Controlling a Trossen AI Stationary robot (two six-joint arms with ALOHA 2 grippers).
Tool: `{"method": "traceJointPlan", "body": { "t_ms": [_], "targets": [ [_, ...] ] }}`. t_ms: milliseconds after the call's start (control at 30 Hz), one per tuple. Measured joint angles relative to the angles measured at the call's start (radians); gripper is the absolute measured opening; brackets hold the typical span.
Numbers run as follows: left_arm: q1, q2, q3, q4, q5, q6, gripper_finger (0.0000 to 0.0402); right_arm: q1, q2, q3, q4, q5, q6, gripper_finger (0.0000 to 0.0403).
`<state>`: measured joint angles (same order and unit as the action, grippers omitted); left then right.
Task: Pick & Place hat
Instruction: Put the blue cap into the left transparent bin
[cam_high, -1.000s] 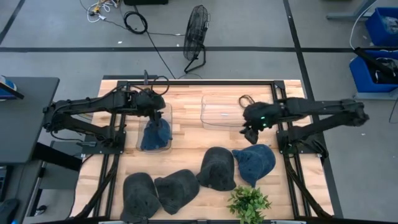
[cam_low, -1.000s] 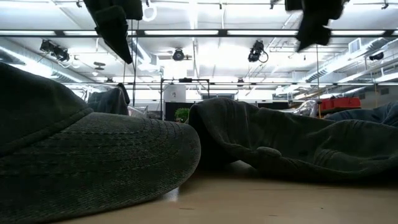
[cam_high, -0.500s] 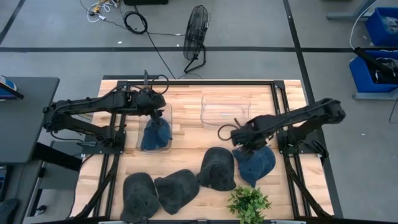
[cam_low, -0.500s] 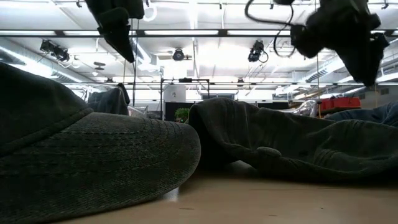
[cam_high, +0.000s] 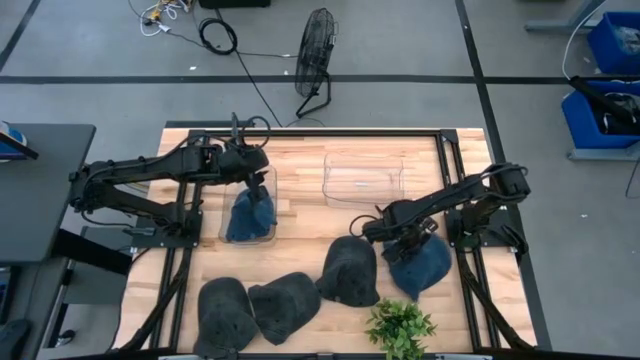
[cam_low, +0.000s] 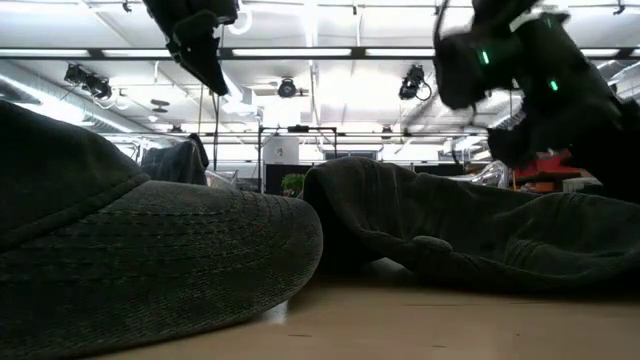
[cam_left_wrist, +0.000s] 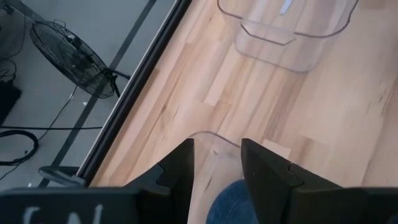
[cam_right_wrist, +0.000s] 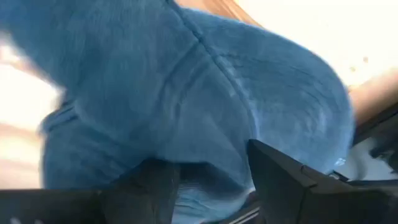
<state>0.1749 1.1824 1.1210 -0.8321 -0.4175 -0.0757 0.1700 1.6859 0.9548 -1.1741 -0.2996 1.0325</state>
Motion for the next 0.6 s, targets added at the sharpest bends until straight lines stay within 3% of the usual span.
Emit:
{"method": "traceJointPlan", "body": {
  "t_ms": [267, 367, 533, 600],
  "targets": [
    [0.001, 0.000, 0.000, 0.028, 0.000, 0.000, 0.0137, -0.010, -0.012, -0.138, 0.122, -0.025, -0.022, 0.0174],
    [0.001, 0.000, 0.000, 0.038, 0.000, 0.000, 0.0137, -0.010, -0.012, -0.131, 0.098, -0.014, -0.068, 0.0130],
    [0.001, 0.000, 0.000, 0.040, 0.000, 0.000, 0.0137, -0.010, -0.017, -0.085, 0.071, 0.003, -0.133, 0.0024],
    [0.001, 0.000, 0.000, 0.043, 0.000, 0.000, 0.0137, -0.009, -0.028, -0.061, 0.072, 0.003, -0.160, 0.0012]
  ]
}}
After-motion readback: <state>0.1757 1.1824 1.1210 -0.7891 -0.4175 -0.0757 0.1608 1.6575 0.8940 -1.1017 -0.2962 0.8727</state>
